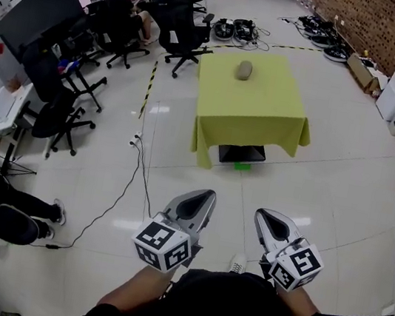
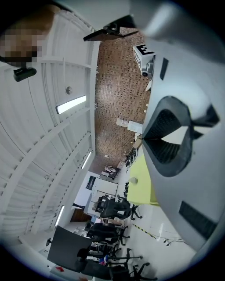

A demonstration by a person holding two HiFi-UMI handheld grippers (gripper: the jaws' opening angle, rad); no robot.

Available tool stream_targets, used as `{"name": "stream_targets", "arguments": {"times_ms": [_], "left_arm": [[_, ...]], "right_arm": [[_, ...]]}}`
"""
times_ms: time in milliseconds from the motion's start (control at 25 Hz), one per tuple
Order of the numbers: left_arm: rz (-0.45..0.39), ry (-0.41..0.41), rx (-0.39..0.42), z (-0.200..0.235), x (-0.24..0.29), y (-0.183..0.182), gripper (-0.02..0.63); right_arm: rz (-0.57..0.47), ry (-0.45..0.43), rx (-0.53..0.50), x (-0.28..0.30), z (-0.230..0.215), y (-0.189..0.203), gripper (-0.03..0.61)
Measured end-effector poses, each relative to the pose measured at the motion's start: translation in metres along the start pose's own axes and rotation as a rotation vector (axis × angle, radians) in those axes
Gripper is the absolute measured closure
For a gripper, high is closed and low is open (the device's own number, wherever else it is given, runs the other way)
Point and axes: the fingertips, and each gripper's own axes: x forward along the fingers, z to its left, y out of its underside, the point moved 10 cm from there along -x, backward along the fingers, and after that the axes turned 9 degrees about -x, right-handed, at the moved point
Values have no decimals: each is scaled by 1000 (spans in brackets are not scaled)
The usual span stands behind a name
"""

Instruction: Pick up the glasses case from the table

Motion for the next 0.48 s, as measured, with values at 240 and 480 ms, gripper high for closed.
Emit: {"name": "stream_targets", "arguments": {"times_ms": [240, 480], "left_arm": [[0, -11, 27, -14, 54, -3, 606], [2, -40, 49, -23, 92, -9, 606]], "right_arm": [[-19, -19, 7, 0, -60, 1, 575], [-36, -39, 20, 5, -106, -3, 575]]}}
